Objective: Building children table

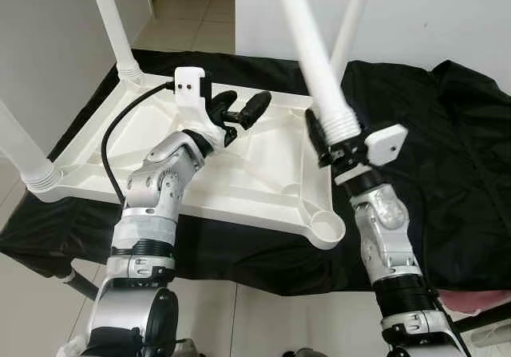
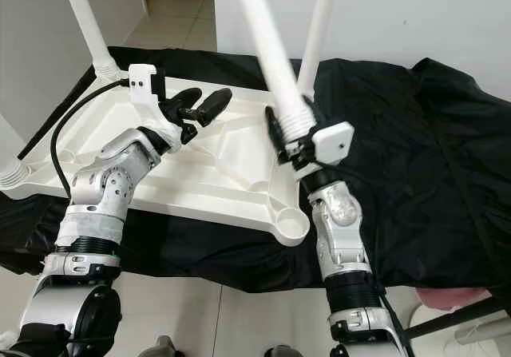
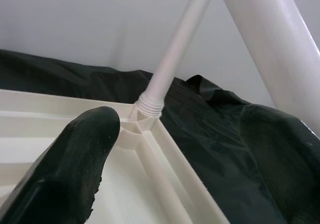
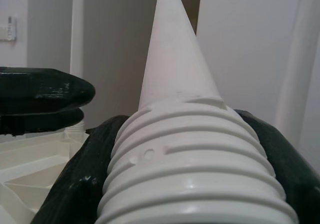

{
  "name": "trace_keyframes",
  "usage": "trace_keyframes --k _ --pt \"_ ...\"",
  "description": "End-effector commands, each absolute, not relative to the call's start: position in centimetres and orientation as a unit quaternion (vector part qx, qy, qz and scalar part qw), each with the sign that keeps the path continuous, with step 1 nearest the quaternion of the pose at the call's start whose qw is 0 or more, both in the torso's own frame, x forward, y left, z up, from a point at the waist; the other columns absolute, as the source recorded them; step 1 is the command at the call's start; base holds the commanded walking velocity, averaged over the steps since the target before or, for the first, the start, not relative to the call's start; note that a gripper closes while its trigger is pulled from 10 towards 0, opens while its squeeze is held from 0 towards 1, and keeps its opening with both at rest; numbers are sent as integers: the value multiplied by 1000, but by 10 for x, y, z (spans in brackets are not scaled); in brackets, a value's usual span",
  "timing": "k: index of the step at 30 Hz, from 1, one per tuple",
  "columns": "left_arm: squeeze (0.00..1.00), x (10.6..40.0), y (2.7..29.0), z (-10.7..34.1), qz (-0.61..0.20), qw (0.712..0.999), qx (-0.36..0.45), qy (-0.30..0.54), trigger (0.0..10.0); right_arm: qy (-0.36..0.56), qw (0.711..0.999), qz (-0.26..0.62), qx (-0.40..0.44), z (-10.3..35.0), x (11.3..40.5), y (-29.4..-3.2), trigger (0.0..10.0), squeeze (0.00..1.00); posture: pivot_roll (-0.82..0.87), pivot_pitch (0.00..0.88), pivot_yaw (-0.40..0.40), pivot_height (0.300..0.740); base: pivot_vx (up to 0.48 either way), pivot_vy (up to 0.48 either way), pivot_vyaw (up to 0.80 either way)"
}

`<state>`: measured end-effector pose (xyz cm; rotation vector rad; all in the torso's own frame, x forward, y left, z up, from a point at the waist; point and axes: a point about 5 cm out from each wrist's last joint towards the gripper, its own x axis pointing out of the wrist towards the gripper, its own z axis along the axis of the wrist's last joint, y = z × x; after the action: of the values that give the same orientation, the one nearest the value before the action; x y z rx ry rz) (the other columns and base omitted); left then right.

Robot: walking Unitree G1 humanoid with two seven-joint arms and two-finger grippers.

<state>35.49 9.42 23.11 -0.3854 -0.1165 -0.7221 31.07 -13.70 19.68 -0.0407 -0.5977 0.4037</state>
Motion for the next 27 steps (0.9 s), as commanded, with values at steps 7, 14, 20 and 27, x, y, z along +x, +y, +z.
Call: trace_keyframes --k 7,14,20,27 --pt "0 354 88 236 -422 864 -275 -23 10000 -263 937 230 -27 183 303 -135 10000 0 -21 0 -12 740 0 0 0" --pt "0 355 86 232 -427 835 -346 13 10000 -234 937 258 -21 171 296 -127 10000 0 -29 0 -13 740 0 0 0" --pt "0 355 81 225 -429 825 -365 46 10000 -221 932 287 -20 165 291 -118 10000 0 -36 0 -9 740 0 0 0" --pt "0 357 76 217 -430 817 -376 82 10000 -215 919 328 -28 162 283 -110 10000 0 -38 0 -7 740 0 0 0"
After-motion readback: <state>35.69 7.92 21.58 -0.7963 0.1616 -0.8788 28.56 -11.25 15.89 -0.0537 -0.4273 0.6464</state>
